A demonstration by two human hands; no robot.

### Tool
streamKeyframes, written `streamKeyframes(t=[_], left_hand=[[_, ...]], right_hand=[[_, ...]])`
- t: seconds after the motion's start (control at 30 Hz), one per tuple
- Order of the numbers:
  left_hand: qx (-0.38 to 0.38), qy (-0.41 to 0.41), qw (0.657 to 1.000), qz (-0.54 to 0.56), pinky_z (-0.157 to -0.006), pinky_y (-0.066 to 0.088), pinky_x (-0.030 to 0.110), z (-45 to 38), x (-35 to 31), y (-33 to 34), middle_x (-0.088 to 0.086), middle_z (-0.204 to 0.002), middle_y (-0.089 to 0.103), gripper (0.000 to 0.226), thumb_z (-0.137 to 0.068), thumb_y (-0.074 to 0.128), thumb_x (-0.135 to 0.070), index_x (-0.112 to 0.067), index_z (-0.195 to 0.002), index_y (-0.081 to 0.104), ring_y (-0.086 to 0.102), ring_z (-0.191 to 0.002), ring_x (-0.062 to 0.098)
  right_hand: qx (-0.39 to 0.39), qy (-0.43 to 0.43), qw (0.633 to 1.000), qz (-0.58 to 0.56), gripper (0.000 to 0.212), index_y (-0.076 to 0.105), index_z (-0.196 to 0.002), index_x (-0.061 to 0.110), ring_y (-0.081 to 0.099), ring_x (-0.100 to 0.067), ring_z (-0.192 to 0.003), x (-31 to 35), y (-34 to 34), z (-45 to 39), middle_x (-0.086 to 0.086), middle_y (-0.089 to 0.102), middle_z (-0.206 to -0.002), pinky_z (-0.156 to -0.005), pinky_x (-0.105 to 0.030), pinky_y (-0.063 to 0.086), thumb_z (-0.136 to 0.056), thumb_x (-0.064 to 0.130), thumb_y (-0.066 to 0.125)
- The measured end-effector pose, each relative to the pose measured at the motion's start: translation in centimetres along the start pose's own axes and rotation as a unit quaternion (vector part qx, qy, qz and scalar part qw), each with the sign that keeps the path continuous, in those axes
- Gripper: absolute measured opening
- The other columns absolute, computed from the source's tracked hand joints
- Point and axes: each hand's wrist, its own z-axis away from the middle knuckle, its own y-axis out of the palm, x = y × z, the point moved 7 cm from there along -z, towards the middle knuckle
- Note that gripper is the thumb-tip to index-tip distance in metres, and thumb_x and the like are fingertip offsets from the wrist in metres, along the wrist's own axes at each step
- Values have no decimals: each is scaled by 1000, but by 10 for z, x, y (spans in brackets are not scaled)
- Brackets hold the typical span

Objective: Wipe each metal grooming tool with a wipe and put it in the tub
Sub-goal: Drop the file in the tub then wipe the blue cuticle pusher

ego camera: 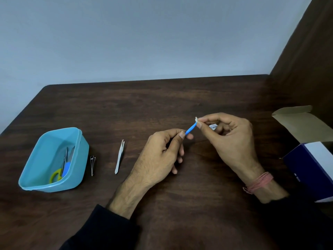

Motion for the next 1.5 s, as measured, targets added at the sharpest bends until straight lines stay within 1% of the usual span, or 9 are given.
streamKeyframes(t=[0.1,0.23,0.4,0.6,0.73,0.8,1.0,1.33,1.5], left_hand=[[3,0,1000,-2,-47,55,29,0,0,1,-14,-66,59,30,-119,50,-32,-29,-117,80,66,-64,11],[8,3,1000,-6,-47,55,30,-1,0,1,-13,-65,57,30,-119,50,-34,-30,-116,79,66,-62,12],[11,3,1000,-7,-47,55,29,0,-1,1,-14,-64,56,31,-120,48,-32,-29,-117,79,66,-63,12],[13,3,1000,-4,-47,55,31,0,0,2,-14,-64,54,31,-120,48,-32,-28,-116,79,65,-62,12],[9,6,1000,-12,-47,55,30,1,-1,2,-14,-63,54,31,-120,48,-32,-28,-115,79,65,-61,12],[9,6,1000,-12,-47,54,30,1,-2,2,-13,-63,55,32,-120,48,-33,-28,-115,79,65,-61,12],[16,0,1000,-4,-48,54,29,0,-1,1,-14,-62,54,32,-120,48,-34,-28,-116,79,64,-61,11],[15,-1,1000,1,-47,54,29,2,-2,1,-14,-62,52,33,-120,47,-33,-27,-116,80,63,-61,12],[17,-3,1000,9,-46,53,29,2,-2,2,-15,-61,51,33,-120,47,-31,-26,-116,80,63,-60,11]], right_hand=[[18,-1,1000,-8,9,88,-98,24,49,-7,-46,0,2,1,17,78,-78,-49,-18,37,-94,16,90],[3,7,1000,-12,7,87,-97,23,48,-12,-46,-3,0,-2,19,76,-74,-49,-22,38,-94,17,90],[25,-1,1000,-19,8,88,-98,21,49,-6,-49,-2,2,-1,18,80,-82,-51,-16,38,-94,13,89],[27,2,999,-17,8,88,-97,23,50,-11,-50,-4,3,-1,10,83,-89,-50,-23,39,-95,16,89],[8,16,1000,9,7,88,-100,27,61,-33,-53,-9,-1,-4,7,81,-84,-51,-44,49,-96,21,88],[-2,3,1000,26,7,88,-102,27,62,-31,-54,-9,-3,-4,7,81,-88,-52,-47,52,-97,22,87],[-18,-35,997,67,12,89,-104,25,58,-20,-54,-2,-3,-2,13,74,-82,-53,-33,47,-95,17,89],[-40,-80,989,115,15,90,-104,21,60,-18,-57,10,-4,0,17,72,-84,-57,-29,49,-93,11,89],[-33,-82,990,110,16,90,-104,22,58,-18,-56,12,-5,0,20,69,-81,-58,-21,44,-93,11,89]])
